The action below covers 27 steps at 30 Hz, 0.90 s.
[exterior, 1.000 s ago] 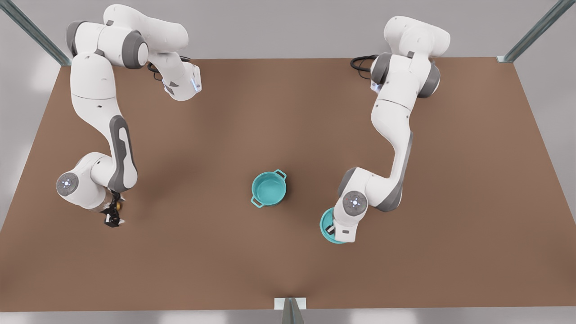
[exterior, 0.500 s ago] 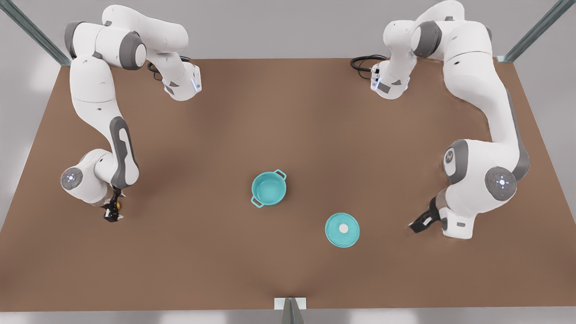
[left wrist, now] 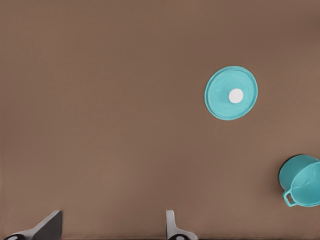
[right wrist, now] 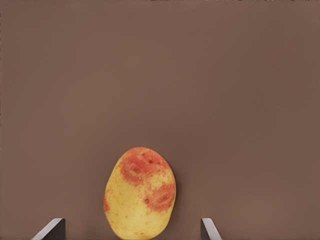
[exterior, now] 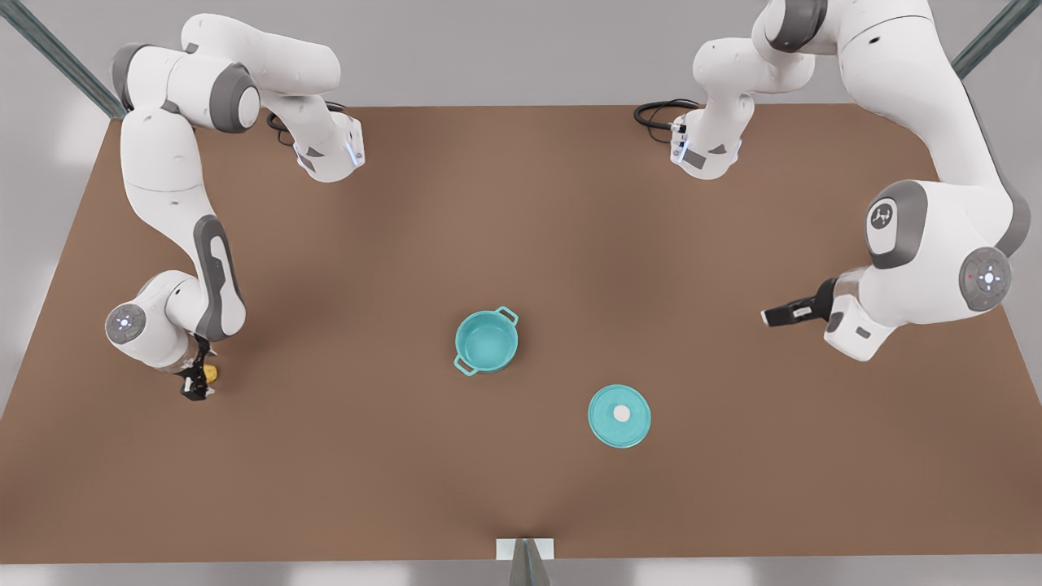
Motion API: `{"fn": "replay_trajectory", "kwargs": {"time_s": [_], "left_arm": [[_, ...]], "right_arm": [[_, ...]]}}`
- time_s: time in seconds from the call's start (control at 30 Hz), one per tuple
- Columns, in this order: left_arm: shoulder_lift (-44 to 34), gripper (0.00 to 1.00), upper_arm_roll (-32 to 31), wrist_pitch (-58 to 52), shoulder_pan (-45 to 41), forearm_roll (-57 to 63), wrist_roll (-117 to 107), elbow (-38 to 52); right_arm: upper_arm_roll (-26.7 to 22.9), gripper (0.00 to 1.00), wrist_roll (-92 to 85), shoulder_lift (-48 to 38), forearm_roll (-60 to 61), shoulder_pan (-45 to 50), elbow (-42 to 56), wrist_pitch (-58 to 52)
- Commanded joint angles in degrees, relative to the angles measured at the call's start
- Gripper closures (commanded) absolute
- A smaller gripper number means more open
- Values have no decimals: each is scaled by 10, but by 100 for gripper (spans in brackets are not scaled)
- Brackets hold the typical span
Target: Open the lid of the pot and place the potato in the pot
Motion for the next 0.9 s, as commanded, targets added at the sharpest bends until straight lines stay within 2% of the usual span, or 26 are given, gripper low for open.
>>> {"fn": "replay_trajectory", "kwargs": {"time_s": [0.0, 0.73, 0.8, 0.87], "left_arm": [[-1, 0, 0, -26, -1, -1, 147, 0], [1, 0, -1, -27, -4, 1, 137, 0], [1, 0, -2, -27, -5, 1, 137, 0], [1, 0, -2, -27, -5, 1, 133, 0]], "right_arm": [[1, 0, -18, 0, -5, -1, 2, 4], [9, 0, -17, 19, -9, -13, 26, 20], [9, 9, -12, 20, -8, -12, 26, 21], [9, 11, -12, 20, -9, -13, 26, 21]]}}
